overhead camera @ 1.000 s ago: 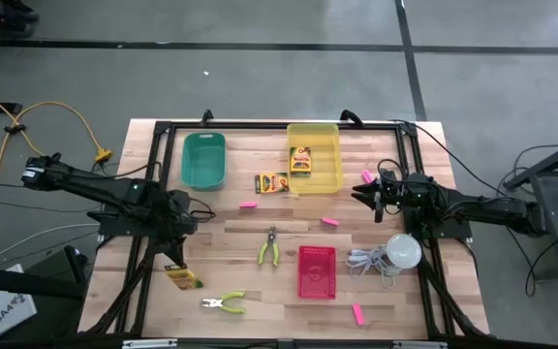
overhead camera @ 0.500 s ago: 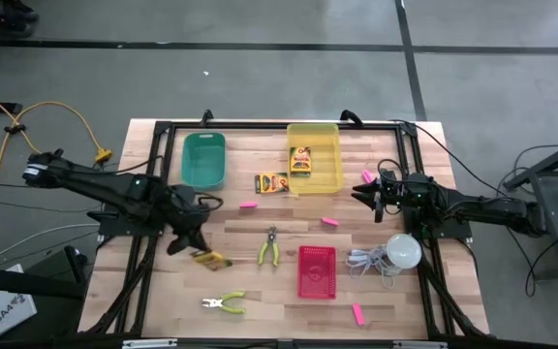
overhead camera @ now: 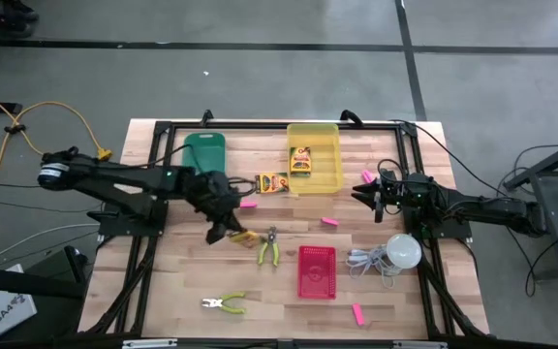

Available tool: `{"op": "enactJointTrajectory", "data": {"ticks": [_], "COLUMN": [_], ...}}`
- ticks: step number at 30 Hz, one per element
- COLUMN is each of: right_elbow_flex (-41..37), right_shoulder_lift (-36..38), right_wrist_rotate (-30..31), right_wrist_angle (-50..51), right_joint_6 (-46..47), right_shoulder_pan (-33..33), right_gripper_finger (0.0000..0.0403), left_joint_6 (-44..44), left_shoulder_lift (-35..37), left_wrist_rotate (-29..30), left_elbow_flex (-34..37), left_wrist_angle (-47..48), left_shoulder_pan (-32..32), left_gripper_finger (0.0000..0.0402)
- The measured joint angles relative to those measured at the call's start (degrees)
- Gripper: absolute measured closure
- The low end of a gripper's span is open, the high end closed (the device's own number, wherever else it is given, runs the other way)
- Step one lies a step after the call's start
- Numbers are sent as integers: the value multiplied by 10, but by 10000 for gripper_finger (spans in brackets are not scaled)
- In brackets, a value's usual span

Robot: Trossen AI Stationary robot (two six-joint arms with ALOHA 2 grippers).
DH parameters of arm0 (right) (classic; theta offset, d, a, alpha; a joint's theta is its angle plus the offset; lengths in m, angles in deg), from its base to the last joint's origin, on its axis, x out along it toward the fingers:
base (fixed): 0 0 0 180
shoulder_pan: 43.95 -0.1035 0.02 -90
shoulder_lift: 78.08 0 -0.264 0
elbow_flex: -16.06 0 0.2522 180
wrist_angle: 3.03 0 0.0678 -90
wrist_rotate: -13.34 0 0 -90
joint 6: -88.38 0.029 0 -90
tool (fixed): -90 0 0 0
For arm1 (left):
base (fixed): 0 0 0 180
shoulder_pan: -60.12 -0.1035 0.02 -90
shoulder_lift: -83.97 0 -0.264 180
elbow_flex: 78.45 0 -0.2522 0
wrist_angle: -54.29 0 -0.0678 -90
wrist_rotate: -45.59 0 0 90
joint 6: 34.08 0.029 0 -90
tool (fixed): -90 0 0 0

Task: Pick & Place School Supplies
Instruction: Put the crayon box into the yellow bin

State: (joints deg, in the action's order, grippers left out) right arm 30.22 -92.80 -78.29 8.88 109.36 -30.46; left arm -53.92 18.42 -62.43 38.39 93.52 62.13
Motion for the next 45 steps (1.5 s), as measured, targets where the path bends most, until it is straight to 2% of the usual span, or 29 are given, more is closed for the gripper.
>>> {"op": "enactJointTrajectory", "data": {"ticks": [6, 16, 20, 25, 37, 45], "right_elbow_flex": [0, 0, 0, 0, 0, 0], "right_shoulder_lift": [0, 0, 0, 0, 0, 0], "right_wrist_rotate": [0, 0, 0, 0, 0, 0], "right_wrist_angle": [0, 0, 0, 0, 0, 0], "right_joint_6": [0, 0, 0, 0, 0, 0], "right_shoulder_pan": [0, 0, 0, 0, 0, 0], "right_gripper_finger": [292, 292, 292, 292, 292, 292], "left_joint_6": [33, 29, 28, 24, 33, 40], "left_shoulder_lift": [-50, -115, -134, -176, -308, -361], "left_wrist_rotate": [-2, -2, 18, 36, 34, 32], "left_elbow_flex": [-28, -66, -83, -126, -244, -272], "left_wrist_angle": [-47, -158, -190, -205, -230, -243], "left_shoulder_pan": [-51, -101, -119, -140, -182, -204], "left_gripper_finger": [401, 401, 401, 401, 401, 401]}}
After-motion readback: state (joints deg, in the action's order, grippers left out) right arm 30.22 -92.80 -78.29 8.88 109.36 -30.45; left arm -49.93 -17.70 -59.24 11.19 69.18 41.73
